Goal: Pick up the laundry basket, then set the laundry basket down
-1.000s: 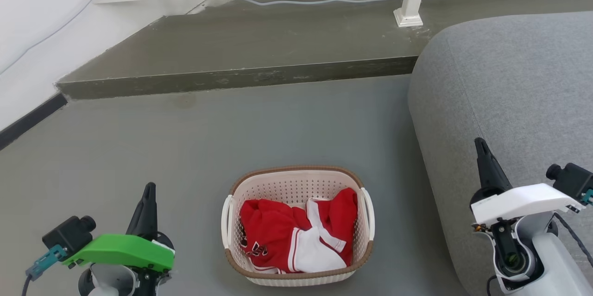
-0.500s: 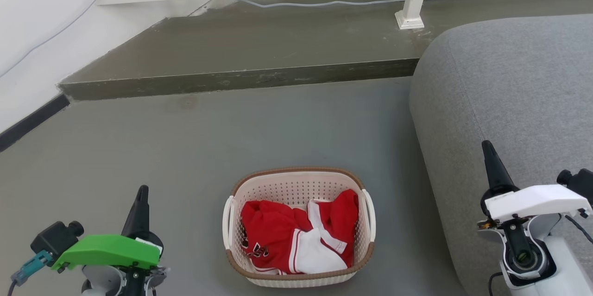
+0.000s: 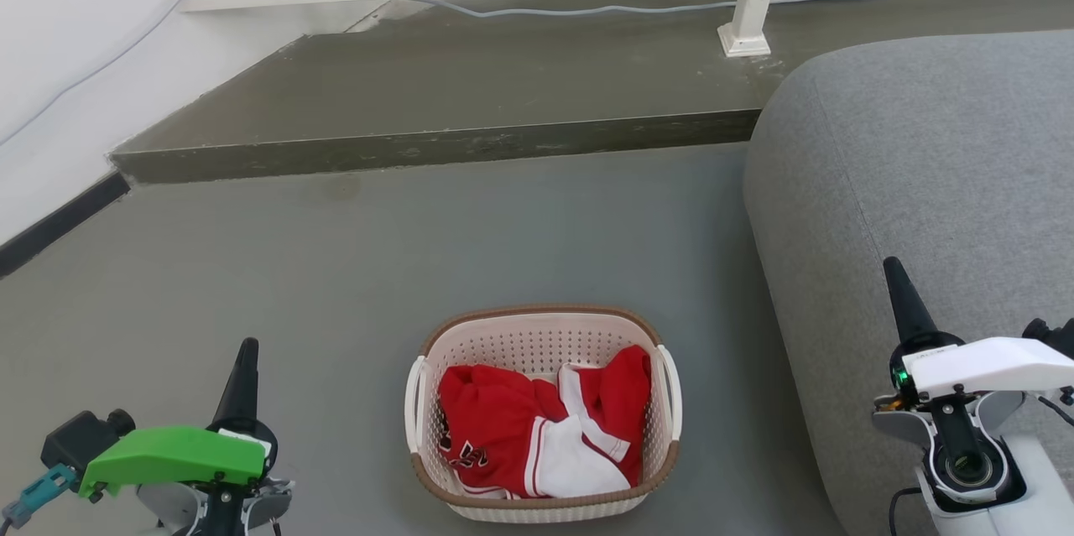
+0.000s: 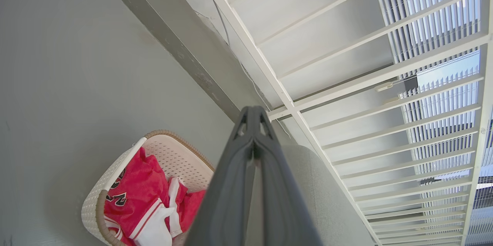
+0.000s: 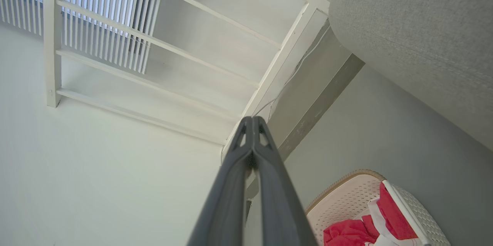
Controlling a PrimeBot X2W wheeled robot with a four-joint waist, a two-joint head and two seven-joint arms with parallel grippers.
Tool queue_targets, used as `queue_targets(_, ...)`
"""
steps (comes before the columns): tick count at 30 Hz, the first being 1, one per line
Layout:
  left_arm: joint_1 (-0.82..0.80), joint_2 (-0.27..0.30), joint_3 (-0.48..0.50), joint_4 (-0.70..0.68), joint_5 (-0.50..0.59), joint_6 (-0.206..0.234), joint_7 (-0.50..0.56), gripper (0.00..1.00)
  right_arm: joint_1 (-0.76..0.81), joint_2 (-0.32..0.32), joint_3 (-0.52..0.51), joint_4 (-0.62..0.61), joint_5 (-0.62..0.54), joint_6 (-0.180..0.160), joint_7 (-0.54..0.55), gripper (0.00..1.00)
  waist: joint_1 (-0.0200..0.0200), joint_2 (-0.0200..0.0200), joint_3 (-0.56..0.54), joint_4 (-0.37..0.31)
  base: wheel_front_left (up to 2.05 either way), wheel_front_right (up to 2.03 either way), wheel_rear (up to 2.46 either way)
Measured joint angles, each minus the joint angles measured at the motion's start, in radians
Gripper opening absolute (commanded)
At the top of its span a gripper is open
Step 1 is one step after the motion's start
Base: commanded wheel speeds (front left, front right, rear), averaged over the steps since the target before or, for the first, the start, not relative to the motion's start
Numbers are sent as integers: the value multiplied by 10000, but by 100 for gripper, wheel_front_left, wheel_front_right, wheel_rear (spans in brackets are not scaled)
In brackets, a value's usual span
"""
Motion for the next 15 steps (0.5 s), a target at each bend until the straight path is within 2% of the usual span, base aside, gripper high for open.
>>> queue_targets(15, -6, -2, 359, 58, -1505, -29, 470, 0, -3, 121, -502, 146, 1628, 198, 430, 0, 0, 0, -56, 41, 0, 0, 0)
